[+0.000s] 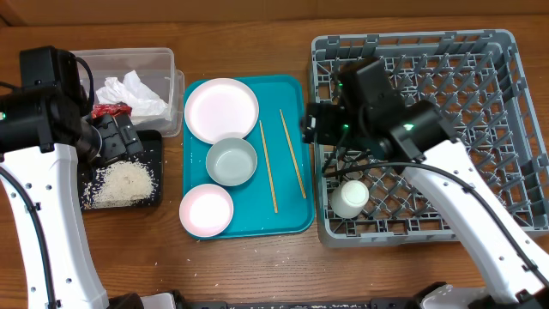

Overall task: Sort waste into correct bins and load items into the dishwasher
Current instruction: 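Reach right gripper to the grey bowl on the teal tray and grasp it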

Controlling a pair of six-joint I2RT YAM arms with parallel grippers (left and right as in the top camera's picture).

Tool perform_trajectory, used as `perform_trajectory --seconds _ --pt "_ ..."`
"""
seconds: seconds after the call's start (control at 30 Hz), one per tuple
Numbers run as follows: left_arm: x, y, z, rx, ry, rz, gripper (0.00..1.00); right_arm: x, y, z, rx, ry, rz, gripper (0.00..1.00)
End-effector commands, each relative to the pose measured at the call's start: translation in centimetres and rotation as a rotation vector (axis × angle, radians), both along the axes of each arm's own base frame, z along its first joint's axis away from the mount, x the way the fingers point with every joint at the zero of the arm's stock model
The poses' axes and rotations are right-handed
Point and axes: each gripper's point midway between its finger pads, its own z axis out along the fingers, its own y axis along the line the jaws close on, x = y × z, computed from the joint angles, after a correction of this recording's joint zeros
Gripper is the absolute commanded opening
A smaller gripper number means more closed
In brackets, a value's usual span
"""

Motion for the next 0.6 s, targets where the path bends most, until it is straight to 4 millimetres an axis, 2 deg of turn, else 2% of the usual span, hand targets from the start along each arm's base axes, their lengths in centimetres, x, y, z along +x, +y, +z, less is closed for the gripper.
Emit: perform_trajectory --seconds 0.0,0.1,0.2,0.23,0.47,0.57 --pt "0.0 0.2 -0.3 0.007 0.013 0.011 1.00 1.0 4.0 -1.7 0.051 0.017 0.095 0.88" --pt "0.0 0.2 -0.3 0.007 0.013 0.011 1.00 2.0 6.7 -4.2 0.083 0.049 0.122 0.86" --pt "0.0 0.2 -0.3 0.007 0.013 0.011 1.00 2.7 8.7 -7.1 0.092 0.091 0.129 0.78" --pt "0.0 0.2 -0.3 0.007 0.013 0.011 1.00 3.0 9.8 -9.2 0.082 0.115 0.136 0.74" --pt "0.0 0.2 -0.3 0.007 0.013 0.011 1.00 2.5 12.0 -15.6 0.061 0.239 0.121 0.57" --pt "0.0 0.2 -0.3 0.007 0.013 0.011 1.00 1.7 12.9 -17.8 0.061 0.288 0.138 0.46"
